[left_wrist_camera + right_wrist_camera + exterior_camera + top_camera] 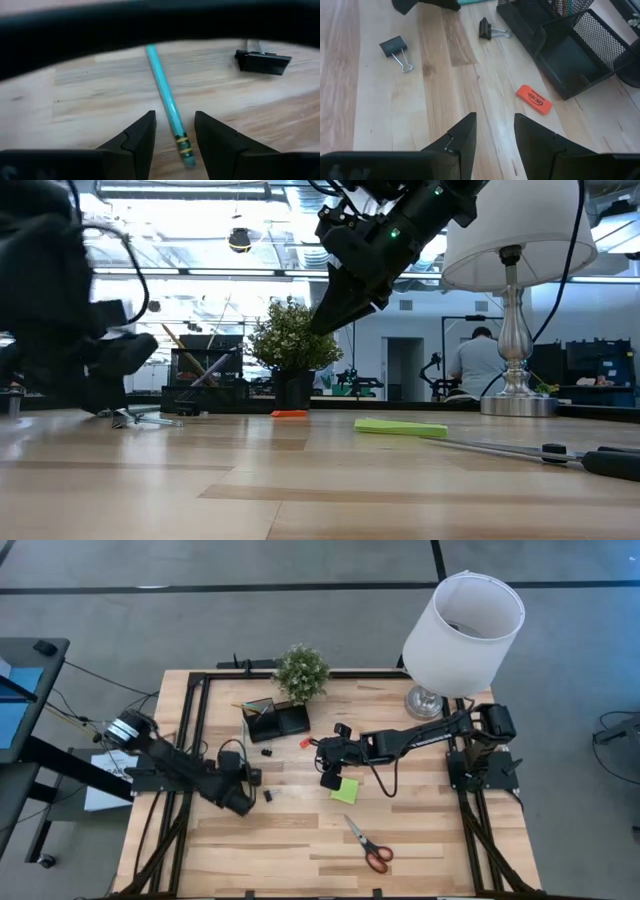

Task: Pick and place office supplies into organizer
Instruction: Put the sky blue pencil into the black organizer

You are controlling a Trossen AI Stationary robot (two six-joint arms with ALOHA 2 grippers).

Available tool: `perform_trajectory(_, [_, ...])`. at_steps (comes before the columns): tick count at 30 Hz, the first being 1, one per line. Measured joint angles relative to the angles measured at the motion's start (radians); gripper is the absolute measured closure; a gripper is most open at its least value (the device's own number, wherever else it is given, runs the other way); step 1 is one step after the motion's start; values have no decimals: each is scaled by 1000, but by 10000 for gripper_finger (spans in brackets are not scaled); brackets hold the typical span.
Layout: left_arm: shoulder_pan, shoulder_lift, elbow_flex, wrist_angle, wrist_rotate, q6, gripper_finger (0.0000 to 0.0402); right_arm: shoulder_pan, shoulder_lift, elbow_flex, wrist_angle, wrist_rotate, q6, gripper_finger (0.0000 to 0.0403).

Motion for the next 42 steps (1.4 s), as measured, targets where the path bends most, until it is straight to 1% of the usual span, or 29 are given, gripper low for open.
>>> perform_trajectory(2, [-28, 75, 4, 6, -72, -51, 264, 0, 0, 0, -4, 0, 0, 276])
perform_trajectory(5, [-68, 179, 35, -22, -143, -147, 264, 4, 0, 0, 0, 0, 0, 276])
perform_trajectory(12, [-132, 378, 149, -180, -152, -350, 264, 2, 0, 0, 0, -1, 0, 276])
perform_trajectory(16, [-134, 435, 189, -214, -153, -370, 267, 3, 1, 0, -4, 0, 0, 276])
perform_trajectory(19, [-126, 436, 191, -217, -152, -369, 278, 3, 1, 0, -8, 0, 0, 276])
perform_trajectory(22, [-126, 433, 189, -211, -157, -357, 299, 3, 1, 0, -17, 0, 0, 276])
perform_trajectory(25, [-126, 432, 179, -181, -178, -335, 330, 2, 2, 0, -27, 0, 0, 276])
perform_trajectory(29, [-130, 430, 178, -173, -190, -327, 382, 2, 2, 0, -27, 0, 0, 276])
perform_trajectory(30, [-133, 429, 178, -173, -191, -322, 388, 3, 2, 0, -27, 0, 0, 276])
perform_trajectory(33, [-136, 398, 187, -197, -188, -320, 389, 2, 2, 0, -27, 0, 0, 276])
perform_trajectory(34, [-135, 380, 194, -217, -170, -319, 389, 2, 2, 0, -27, 0, 0, 276])
perform_trajectory(39, [-139, 226, 203, -308, -31, -294, 395, 2, 2, 0, -27, 0, 0, 276])
perform_trajectory(42, [-136, 139, 203, -356, -30, -245, 396, 2, 2, 0, -27, 0, -1, 276])
